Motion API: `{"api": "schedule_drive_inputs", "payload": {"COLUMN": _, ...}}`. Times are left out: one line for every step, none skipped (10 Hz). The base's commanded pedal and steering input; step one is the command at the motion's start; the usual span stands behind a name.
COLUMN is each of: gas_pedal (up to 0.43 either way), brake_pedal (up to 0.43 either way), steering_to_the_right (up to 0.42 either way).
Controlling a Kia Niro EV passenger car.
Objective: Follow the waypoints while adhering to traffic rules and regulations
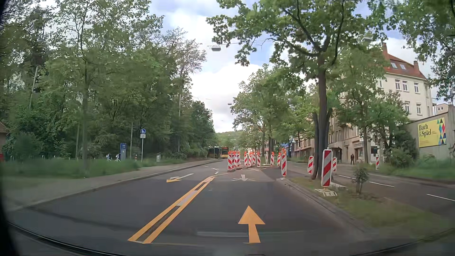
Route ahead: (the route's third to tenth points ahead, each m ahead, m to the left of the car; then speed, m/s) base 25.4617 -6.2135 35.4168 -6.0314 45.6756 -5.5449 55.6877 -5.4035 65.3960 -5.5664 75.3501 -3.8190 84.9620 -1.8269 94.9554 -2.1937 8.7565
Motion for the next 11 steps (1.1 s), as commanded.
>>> {"api": "schedule_drive_inputs", "payload": {"gas_pedal": 0.11, "brake_pedal": 0.0, "steering_to_the_right": 0.004}}
{"api": "schedule_drive_inputs", "payload": {"gas_pedal": 0.11, "brake_pedal": 0.0, "steering_to_the_right": 0.004}}
{"api": "schedule_drive_inputs", "payload": {"gas_pedal": 0.11, "brake_pedal": 0.0, "steering_to_the_right": 0.004}}
{"api": "schedule_drive_inputs", "payload": {"gas_pedal": 0.11, "brake_pedal": 0.0, "steering_to_the_right": 0.004}}
{"api": "schedule_drive_inputs", "payload": {"gas_pedal": 0.098, "brake_pedal": 0.0, "steering_to_the_right": 0.004}}
{"api": "schedule_drive_inputs", "payload": {"gas_pedal": 0.067, "brake_pedal": 0.0, "steering_to_the_right": 0.006}}
{"api": "schedule_drive_inputs", "payload": {"gas_pedal": 0.047, "brake_pedal": 0.0, "steering_to_the_right": 0.01}}
{"api": "schedule_drive_inputs", "payload": {"gas_pedal": 0.008, "brake_pedal": 0.0, "steering_to_the_right": 0.018}}
{"api": "schedule_drive_inputs", "payload": {"gas_pedal": 0.0, "brake_pedal": 0.0, "steering_to_the_right": 0.025}}
{"api": "schedule_drive_inputs", "payload": {"gas_pedal": 0.0, "brake_pedal": 0.0, "steering_to_the_right": 0.029}}
{"api": "schedule_drive_inputs", "payload": {"gas_pedal": 0.0, "brake_pedal": 0.0, "steering_to_the_right": 0.035}}
